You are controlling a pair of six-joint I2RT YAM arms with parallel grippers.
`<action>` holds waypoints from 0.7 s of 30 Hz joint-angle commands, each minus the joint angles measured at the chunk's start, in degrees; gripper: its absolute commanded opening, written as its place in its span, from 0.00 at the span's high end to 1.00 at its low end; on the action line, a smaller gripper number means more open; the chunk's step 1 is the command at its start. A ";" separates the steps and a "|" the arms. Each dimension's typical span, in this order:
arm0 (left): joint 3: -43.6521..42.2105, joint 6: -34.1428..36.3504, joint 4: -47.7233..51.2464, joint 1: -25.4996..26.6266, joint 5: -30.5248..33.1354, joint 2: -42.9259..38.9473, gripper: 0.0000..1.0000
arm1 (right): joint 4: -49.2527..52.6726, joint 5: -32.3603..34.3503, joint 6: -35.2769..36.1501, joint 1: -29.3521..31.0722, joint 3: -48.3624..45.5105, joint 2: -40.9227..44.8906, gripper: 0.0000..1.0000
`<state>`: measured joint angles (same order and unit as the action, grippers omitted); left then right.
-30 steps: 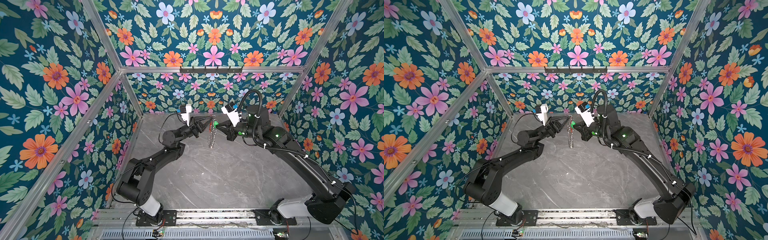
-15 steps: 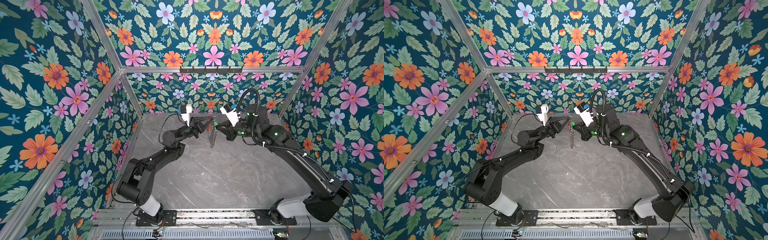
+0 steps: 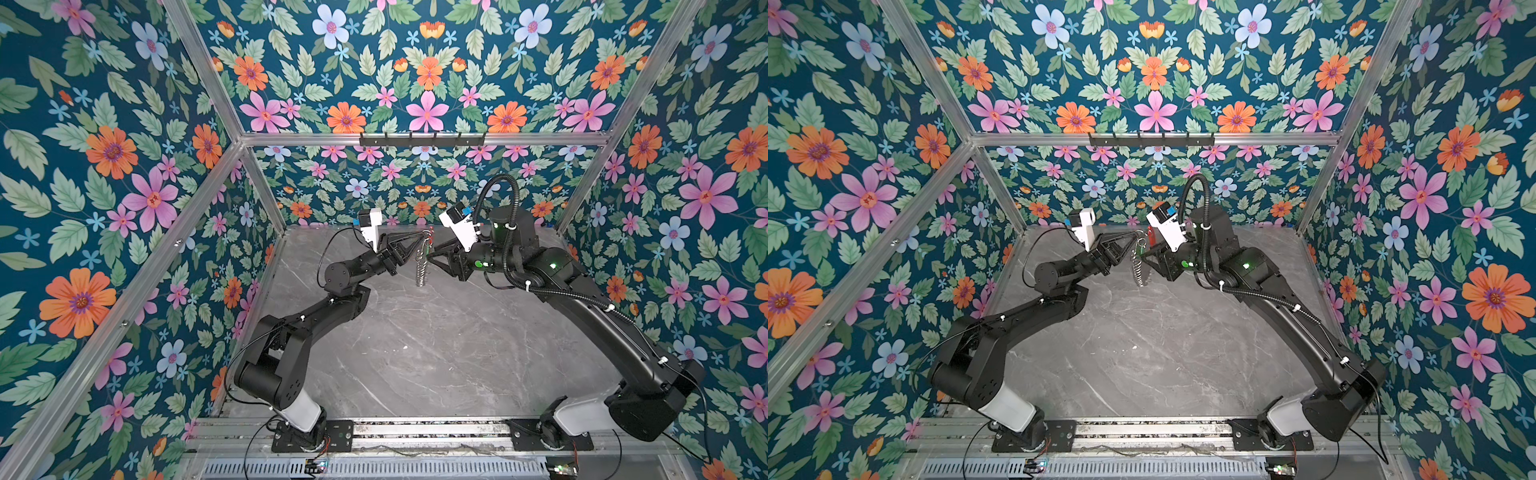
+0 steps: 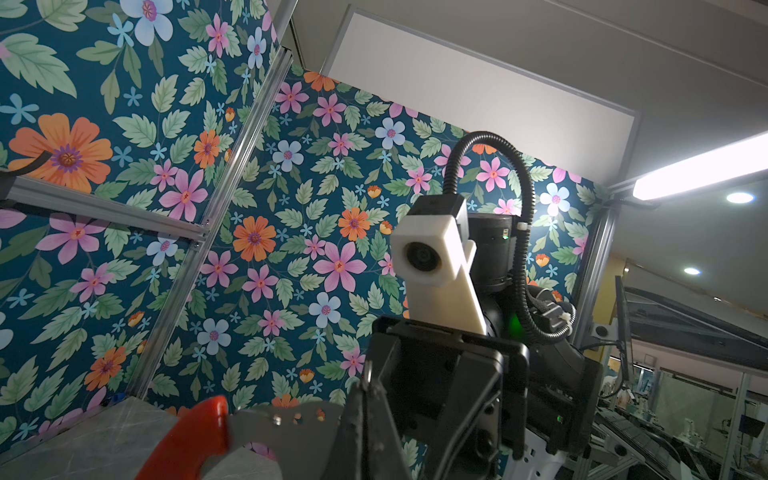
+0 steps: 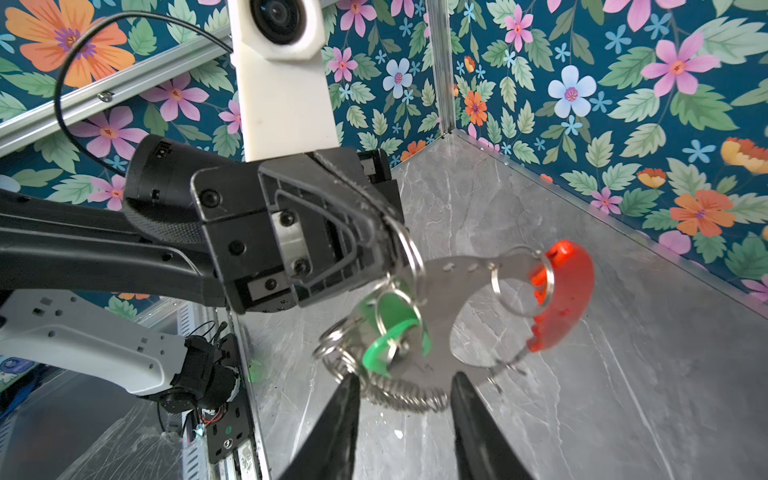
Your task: Put the keys on the keyring
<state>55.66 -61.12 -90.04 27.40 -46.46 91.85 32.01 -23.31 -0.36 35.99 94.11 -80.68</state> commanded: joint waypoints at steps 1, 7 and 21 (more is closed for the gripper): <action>0.30 -0.32 -3.40 0.02 0.44 -0.04 1.00 | 0.35 2.02 1.33 -0.80 0.03 1.57 0.62; 0.07 -0.57 -3.48 0.03 0.32 -0.18 1.00 | -1.09 -2.00 -0.25 -1.34 2.24 1.74 0.69; 0.62 -0.66 -3.39 0.02 0.05 -0.76 1.00 | -6.97 -10.33 -8.55 -4.08 5.72 -3.17 0.70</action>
<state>55.46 -61.36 -90.26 27.40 -46.50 91.24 28.01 -31.48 -7.18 32.12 99.70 -83.64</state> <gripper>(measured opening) 0.050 0.296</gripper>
